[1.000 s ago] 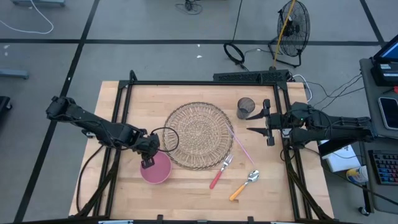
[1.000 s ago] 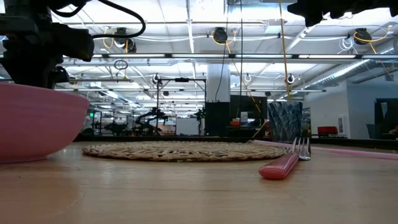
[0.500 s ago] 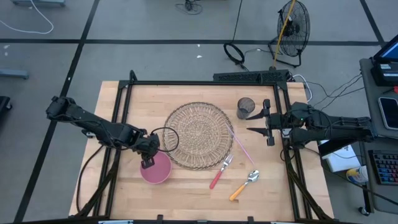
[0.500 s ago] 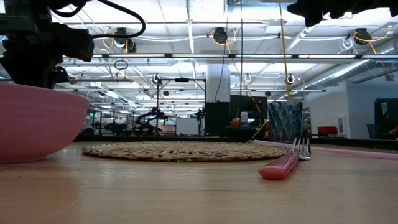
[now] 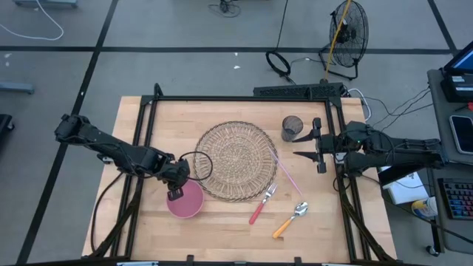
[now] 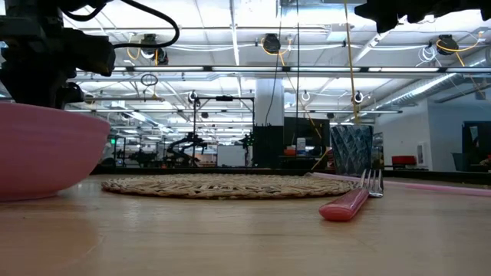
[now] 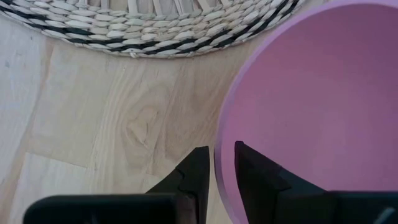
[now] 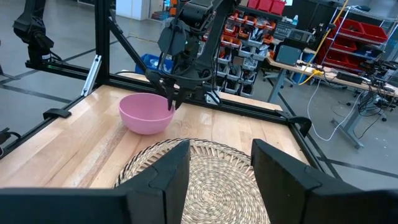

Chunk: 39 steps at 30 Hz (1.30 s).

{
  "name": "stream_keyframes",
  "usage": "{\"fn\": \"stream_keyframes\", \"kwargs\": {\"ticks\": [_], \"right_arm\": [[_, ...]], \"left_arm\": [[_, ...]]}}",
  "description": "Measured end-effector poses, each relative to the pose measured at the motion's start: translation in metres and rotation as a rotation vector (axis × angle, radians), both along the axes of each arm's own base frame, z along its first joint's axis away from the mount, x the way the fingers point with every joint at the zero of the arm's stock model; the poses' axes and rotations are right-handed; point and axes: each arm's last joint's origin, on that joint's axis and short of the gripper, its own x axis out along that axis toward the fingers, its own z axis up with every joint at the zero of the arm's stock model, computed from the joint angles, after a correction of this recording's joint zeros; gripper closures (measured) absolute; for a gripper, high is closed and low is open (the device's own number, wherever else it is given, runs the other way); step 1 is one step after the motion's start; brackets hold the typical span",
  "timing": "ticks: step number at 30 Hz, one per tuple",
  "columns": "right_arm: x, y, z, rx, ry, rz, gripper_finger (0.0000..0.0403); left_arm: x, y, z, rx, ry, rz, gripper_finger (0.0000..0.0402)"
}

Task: Pick & Place Utensil
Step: Put the pink bowl on the left side of the brown mat

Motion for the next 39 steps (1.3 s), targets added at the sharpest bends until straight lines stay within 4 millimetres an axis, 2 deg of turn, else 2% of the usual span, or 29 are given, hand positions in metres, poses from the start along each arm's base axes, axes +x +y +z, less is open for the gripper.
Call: {"fn": "stream_keyframes", "kwargs": {"ticks": [23,26,30,32,39], "right_arm": [[0.0000,0.0001,0.0000,0.000,0.000,0.000,0.0243],[0.0000,0.0000,0.0000,0.000,0.000,0.000,0.0243],[0.0000,0.0000,0.0000,0.000,0.000,0.000,0.0243],[0.0000,0.0000,0.0000,0.000,0.000,0.000,0.0243],[0.0000,0.0000,0.0000,0.000,0.000,0.000,0.0243]], "left_arm": [[0.0000,0.0000,0.0000,0.000,0.000,-0.001,0.0326],[0.0000,0.0000,0.0000,0.001,0.000,-0.002,0.0341],[0.0000,0.0000,0.0000,0.000,0.000,-0.001,0.0386],[-0.0001,0.0000,0.0000,0.000,0.001,-0.001,0.0392],[-0.0001,0.0000,0.0001,-0.001,0.000,-0.001,0.0333]]}}
